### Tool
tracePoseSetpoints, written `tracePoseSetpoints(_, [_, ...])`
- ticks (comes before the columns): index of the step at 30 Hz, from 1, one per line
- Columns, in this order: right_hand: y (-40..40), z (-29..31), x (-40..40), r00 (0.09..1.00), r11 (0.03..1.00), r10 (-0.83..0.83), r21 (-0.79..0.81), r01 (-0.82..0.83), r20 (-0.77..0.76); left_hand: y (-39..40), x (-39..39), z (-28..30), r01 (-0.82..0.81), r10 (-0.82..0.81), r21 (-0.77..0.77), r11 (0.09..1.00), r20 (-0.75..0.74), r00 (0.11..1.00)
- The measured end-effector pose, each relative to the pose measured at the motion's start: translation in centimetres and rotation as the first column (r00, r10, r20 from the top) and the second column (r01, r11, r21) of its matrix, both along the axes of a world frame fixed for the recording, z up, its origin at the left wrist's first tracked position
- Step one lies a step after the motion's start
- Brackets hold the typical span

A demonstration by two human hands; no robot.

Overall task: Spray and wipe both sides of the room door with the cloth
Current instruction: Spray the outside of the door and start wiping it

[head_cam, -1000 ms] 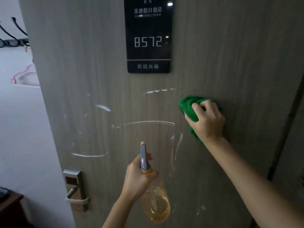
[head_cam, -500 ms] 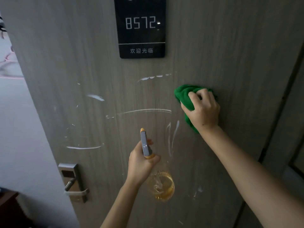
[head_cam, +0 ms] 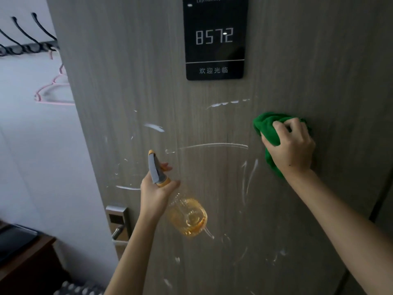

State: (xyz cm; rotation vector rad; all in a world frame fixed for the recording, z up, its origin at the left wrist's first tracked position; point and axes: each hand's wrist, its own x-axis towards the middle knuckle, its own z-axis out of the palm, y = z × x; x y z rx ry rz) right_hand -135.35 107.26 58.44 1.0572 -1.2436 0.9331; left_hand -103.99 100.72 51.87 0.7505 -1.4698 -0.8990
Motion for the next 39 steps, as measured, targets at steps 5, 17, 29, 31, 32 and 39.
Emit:
tracePoseSetpoints(5, [-0.1, 0.0, 0.0, 1.0, 1.0, -0.011, -0.013, 0.011, 0.004, -0.8, 1.3, 1.1, -0.005, 0.005, -0.043, 0.999, 0.002, 1.0])
tracePoseSetpoints(17, [0.2, 0.1, 0.0, 0.999, 1.0, -0.006, 0.007, 0.007, -0.035, -1.1, -0.1, -0.1, 0.031, -0.033, -0.03, 0.999, -0.067, 0.997])
tracePoseSetpoints(29, [0.2, 0.2, 0.2, 1.0, 1.0, -0.021, -0.006, 0.021, -0.022, -0.9, 2.1, -8.5, -0.066, 0.177, 0.368, 0.928, -0.278, 0.944])
tracePoseSetpoints(31, [0.1, 0.1, 0.2, 1.0, 1.0, -0.018, -0.011, 0.018, -0.009, -0.5, 2.1, -9.8, -0.046, 0.171, 0.387, 0.921, -0.298, 0.939])
tracePoseSetpoints(32, [0.1, 0.1, 0.3, 1.0, 1.0, -0.015, -0.011, 0.015, -0.006, -0.4, 2.1, -10.1, -0.033, 0.158, 0.38, 0.924, -0.303, 0.94])
tracePoseSetpoints(39, [0.3, 0.1, 0.2, 1.0, 1.0, -0.007, 0.004, 0.007, -0.016, 0.4, 1.2, -10.7, -0.035, 0.129, 0.338, 0.941, -0.262, 0.956])
